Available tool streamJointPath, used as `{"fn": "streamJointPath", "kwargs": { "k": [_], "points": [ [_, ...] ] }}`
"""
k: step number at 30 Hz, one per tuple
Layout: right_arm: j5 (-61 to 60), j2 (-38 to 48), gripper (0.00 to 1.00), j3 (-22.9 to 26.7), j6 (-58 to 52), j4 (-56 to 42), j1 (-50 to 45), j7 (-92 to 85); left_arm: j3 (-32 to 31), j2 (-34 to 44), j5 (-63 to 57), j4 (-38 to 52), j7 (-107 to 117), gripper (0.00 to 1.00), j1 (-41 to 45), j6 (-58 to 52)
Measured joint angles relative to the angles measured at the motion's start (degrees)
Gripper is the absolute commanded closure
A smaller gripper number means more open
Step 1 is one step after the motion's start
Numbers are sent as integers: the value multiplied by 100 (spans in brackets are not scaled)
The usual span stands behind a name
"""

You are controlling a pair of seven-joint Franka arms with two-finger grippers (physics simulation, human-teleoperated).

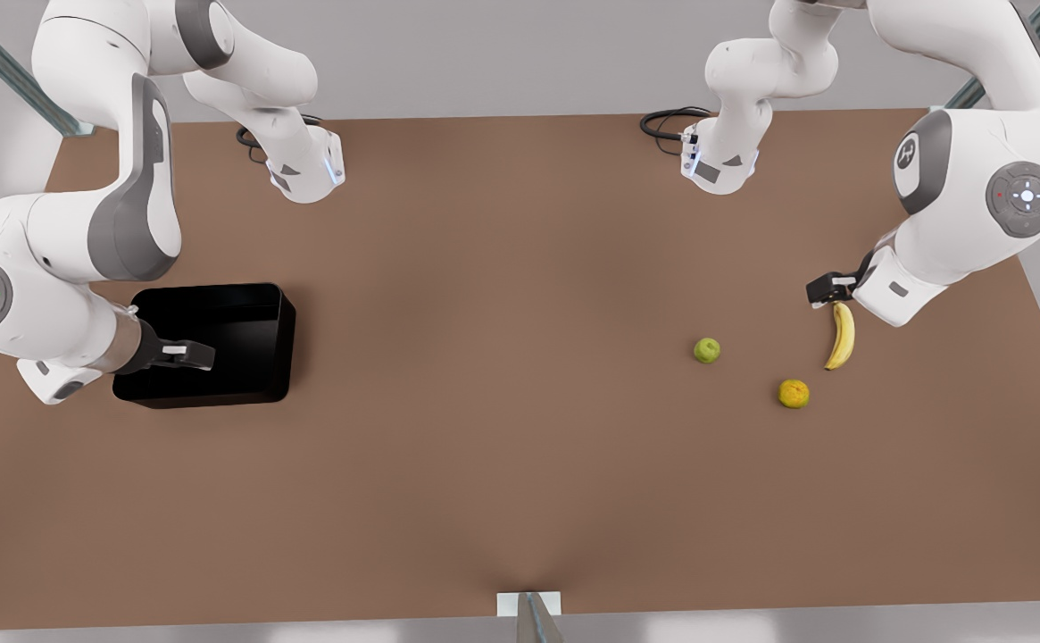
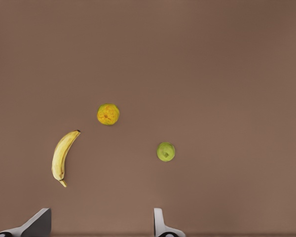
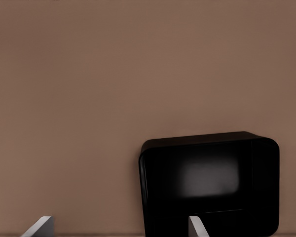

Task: Place the storage box in the middle with the right arm, and place the apple in the storage box with the left arm

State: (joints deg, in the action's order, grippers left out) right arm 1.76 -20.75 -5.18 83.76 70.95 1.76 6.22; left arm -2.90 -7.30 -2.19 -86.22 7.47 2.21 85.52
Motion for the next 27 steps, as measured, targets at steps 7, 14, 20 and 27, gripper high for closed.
{"fn": "streamJointPath", "kwargs": {
  "k": [7, 14, 20, 27],
  "points": [
    [69, 166, 0, 53, -377, 112, 563, -184, -307, -848, 25, -567, 1532, 0, 830, 924],
    [71, 2254, 0, 15, 1379, 3864, 866, -902, -298, -80, 228, -4045, 1554, 0, 751, 4408],
    [340, 1375, 0, 14, 2635, 4032, 2527, -2217, -299, -711, 260, -4212, 1547, 0, 433, 4781],
    [664, 736, 0, 10, 3255, 4111, 2982, -2291, -299, -1085, 265, -4080, 1503, 0, 245, 4904]
  ]
}}
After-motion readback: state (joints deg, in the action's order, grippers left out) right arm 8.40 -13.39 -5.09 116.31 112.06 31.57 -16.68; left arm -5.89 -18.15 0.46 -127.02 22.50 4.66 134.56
